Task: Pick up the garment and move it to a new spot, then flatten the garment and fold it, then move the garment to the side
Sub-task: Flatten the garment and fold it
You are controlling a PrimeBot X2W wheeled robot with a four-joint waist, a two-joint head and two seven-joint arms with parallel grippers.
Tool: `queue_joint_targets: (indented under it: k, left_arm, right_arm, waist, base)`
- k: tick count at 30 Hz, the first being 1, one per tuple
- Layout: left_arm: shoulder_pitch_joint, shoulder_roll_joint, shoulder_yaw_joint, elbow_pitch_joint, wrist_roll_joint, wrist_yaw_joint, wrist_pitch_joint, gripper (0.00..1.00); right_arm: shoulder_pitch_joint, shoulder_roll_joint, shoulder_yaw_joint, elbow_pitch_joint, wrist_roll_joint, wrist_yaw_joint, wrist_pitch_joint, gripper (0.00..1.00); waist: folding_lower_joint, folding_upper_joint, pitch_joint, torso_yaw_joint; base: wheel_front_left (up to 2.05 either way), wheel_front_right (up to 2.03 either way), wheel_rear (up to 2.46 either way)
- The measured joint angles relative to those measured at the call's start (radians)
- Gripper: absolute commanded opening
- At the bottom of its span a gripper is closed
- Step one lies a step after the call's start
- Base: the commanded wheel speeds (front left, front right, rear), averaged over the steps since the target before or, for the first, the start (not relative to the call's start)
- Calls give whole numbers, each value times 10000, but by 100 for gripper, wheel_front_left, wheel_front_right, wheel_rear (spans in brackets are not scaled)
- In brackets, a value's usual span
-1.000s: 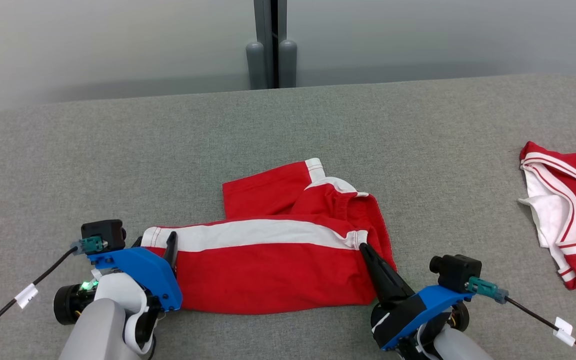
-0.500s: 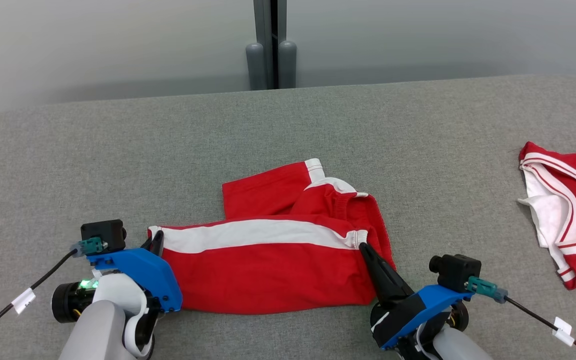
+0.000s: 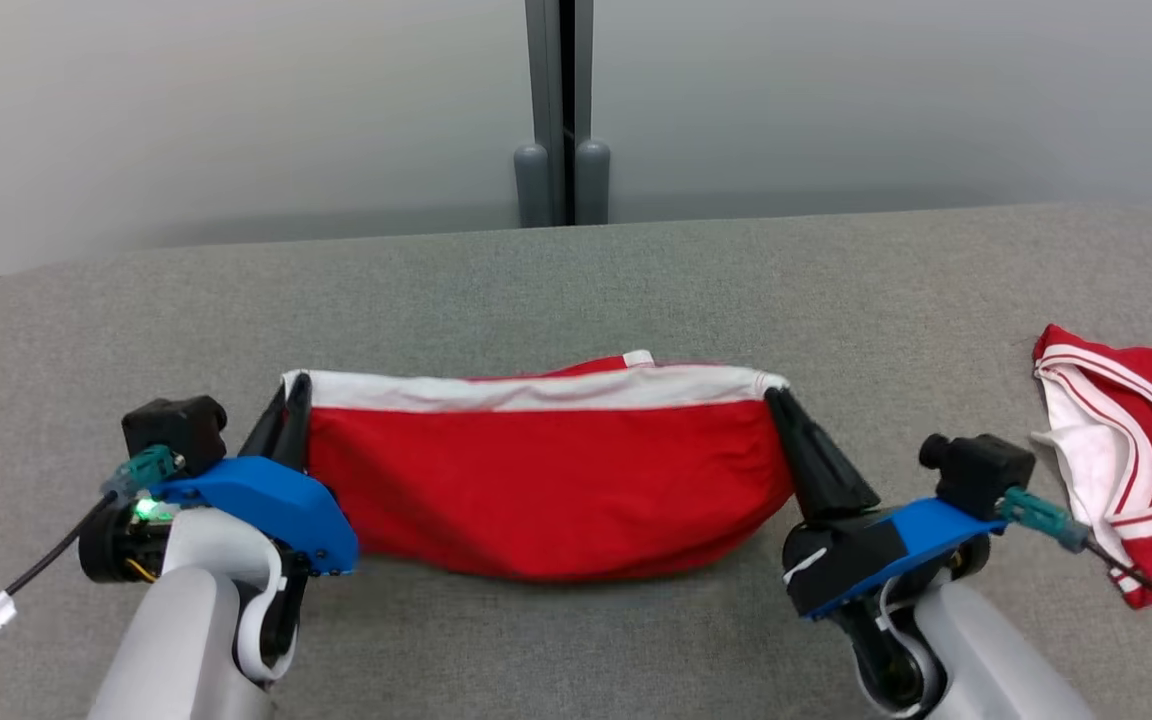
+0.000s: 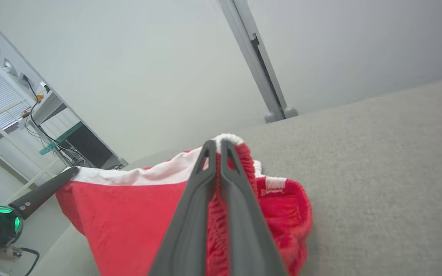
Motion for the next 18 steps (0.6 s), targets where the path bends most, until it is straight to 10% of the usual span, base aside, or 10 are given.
queue_joint_targets:
  k: [18]
  left_arm:
    - [-2677, 1212, 59, -4491, 514, 198, 1244, 0]
  right_arm:
    - [-3019, -1542, -1638, -3384, -1112, 0, 1505, 0]
  waist:
    - [-1, 1, -303, 283]
  base:
    - [0, 0, 0]
